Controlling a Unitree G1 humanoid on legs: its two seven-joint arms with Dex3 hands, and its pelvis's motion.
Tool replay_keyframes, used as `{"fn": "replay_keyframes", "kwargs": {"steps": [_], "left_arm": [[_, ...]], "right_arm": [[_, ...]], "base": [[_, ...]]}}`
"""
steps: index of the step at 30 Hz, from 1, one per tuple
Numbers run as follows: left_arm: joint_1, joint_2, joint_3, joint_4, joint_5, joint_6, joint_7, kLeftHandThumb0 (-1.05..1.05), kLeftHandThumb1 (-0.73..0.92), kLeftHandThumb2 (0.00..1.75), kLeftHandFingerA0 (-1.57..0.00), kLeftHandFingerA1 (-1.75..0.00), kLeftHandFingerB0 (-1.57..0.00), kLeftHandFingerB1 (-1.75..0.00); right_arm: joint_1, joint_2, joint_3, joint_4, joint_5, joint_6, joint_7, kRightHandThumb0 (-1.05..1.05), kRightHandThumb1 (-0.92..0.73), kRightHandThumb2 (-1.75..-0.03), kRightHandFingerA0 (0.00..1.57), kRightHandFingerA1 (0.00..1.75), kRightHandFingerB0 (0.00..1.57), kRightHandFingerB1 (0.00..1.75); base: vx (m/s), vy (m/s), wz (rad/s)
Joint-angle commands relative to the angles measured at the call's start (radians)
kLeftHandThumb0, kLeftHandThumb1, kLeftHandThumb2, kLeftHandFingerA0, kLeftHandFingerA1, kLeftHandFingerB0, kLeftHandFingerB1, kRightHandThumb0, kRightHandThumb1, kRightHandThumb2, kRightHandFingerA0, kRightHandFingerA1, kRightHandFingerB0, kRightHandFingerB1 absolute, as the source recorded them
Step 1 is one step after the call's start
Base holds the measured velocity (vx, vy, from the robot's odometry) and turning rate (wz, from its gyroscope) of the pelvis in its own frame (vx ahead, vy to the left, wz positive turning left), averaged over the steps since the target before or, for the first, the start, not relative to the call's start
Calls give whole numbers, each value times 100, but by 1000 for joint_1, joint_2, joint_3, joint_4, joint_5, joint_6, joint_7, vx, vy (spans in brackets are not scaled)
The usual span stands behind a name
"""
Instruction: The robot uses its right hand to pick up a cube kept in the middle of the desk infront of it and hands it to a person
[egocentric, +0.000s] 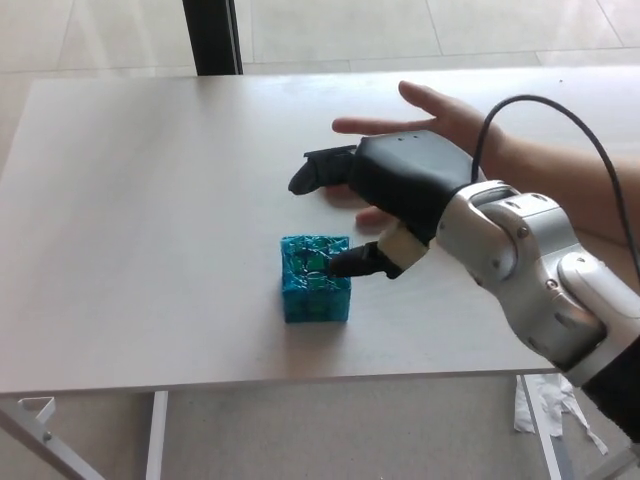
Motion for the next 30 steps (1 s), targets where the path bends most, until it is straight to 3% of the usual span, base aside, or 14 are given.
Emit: {"fn": "replay_keyframes", "kwargs": {"steps": [1, 8, 16, 21, 22, 23, 24, 25, 26, 27, 28, 30], "left_arm": [[6, 18, -10, 7, 11, -27, 16, -49, 62, 59, -62, -55, -57, -43], [7, 12, -19, 11, 11, -26, 23, -50, 63, 59, -61, -55, -56, -42], [-2, 15, -29, 8, 14, -22, 31, -51, 64, 60, -61, -55, -55, -43], [-9, 14, -34, 16, 17, -32, 28, -53, 68, 61, -62, -53, -55, -43], [-11, 13, -39, 17, 22, -33, 30, -53, 69, 61, -62, -50, -53, -42], [-12, 12, -40, 19, 23, -31, 32, -53, 69, 61, -62, -50, -53, -42], [-12, 13, -35, 20, 16, -31, 31, -52, 69, 61, -63, -53, -54, -43], [-9, 16, -36, 15, 16, -37, 30, -52, 69, 61, -63, -58, -57, -45], [-10, 16, -35, 14, 14, -33, 31, -54, 69, 61, -63, -58, -56, -44], [-8, 18, -41, 12, 21, -38, 34, -56, 69, 61, -62, -57, -57, -44], [-9, 17, -33, 12, 11, -36, 27, -55, 68, 61, -62, -57, -57, -45], [-9, 16, -28, 13, 6, -36, 22, -55, 68, 60, -62, -57, -57, -45]], "right_arm": [[-21, 41, 10, 28, -75, 67, 17, -78, -63, -60, 30, 60, 39, 43], [7, 116, -6, 90, -84, 113, -8, -79, -61, -59, 30, 63, 36, 45], [14, 106, 44, 90, -143, 170, 74, -90, -67, -60, 33, 68, 27, 45], [23, 123, 54, 80, -157, 210, 94, -91, -64, -60, 37, 94, 27, 48], [24, 126, 58, 77, -161, 211, 99, -91, -64, -60, 39, 114, 27, 49], [26, 128, 61, 75, -163, 210, 100, -91, -64, -60, 39, 114, 27, 49], [26, 128, 75, 69, -166, 204, 120, -91, -50, -94, 47, 97, 22, 55], [32, 132, 78, 66, -166, 199, 114, -95, -51, -95, 52, 105, 24, 56], [32, 134, 83, 61, -168, 211, 129, -97, -53, -75, 40, 92, 23, 51], [33, 138, 90, 55, -172, 219, 139, -93, -66, -60, 39, 94, 25, 48], [36, 139, 94, 50, -175, 224, 143, -93, -64, -59, 36, 84, 25, 47], [39, 140, 102, 37, -182, 236, 160, -91, -63, -60, 34, 81, 22, 46]], "base": [[0, 0, 0], [0, 0, 0], [0, 0, 0], [0, 0, 0], [0, 0, 0], [0, 0, 0], [0, 0, 0], [0, 0, 0], [0, 0, 0], [0, 0, 0], [0, 0, 0], [0, 0, 0]]}}
